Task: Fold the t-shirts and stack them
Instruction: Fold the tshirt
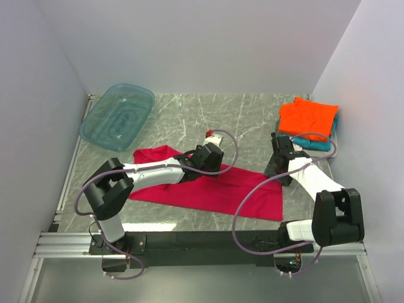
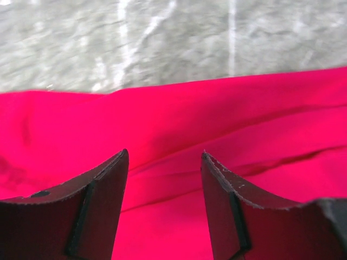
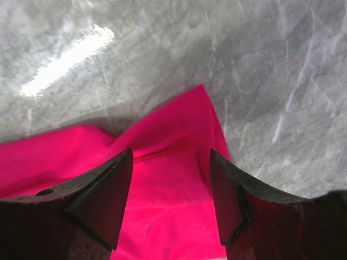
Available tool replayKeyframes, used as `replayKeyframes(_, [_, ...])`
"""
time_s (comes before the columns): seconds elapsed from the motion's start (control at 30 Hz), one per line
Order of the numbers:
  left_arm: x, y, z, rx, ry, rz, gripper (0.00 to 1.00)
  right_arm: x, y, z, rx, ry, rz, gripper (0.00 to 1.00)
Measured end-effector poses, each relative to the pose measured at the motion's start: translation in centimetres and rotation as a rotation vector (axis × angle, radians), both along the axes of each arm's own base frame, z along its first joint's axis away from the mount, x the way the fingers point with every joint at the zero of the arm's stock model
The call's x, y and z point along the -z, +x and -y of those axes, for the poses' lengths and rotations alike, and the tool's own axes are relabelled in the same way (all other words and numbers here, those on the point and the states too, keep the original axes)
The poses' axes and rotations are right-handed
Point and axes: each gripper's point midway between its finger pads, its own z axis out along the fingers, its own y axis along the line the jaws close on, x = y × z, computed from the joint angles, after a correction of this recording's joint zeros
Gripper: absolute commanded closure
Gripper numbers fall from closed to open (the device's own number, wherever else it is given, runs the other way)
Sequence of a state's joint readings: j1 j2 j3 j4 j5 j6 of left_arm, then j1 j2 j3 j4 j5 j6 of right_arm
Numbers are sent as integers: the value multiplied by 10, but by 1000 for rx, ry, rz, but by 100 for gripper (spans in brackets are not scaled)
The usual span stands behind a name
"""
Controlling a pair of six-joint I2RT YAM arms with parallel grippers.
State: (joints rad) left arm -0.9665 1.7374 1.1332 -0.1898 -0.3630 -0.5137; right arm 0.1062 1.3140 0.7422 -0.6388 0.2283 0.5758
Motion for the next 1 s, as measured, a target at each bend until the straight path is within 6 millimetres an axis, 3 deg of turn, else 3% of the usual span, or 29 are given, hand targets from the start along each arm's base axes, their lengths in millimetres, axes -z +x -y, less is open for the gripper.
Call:
replayKeyframes(0.17, [4, 0, 18, 67, -42, -4, 39, 5, -4, 2, 7, -2, -16, 35])
replayKeyframes(0.4, [40, -7, 26, 120, -16, -72, 43, 6, -4, 5, 19, -2, -13, 45])
replayKeyframes(0.43, [43, -8, 27, 123, -14, -78, 45, 6, -4, 5, 20, -2, -13, 48])
replayKeyframes(0.57, [49, -12, 29, 138, -18, -97, 55, 5, -4, 5, 20, 0, -11, 82])
replayKeyframes(0.67, [50, -14, 31, 146, -38, -99, 67, 4, -5, 5, 20, 5, -5, 100])
replayKeyframes(0.8, [56, -19, 27, 145, -47, -111, 81, 1, -7, 4, 20, 11, 6, 100])
replayKeyframes(1.0, [55, -28, 20, 145, -74, -123, 91, -12, -6, 3, 20, 19, 56, 100])
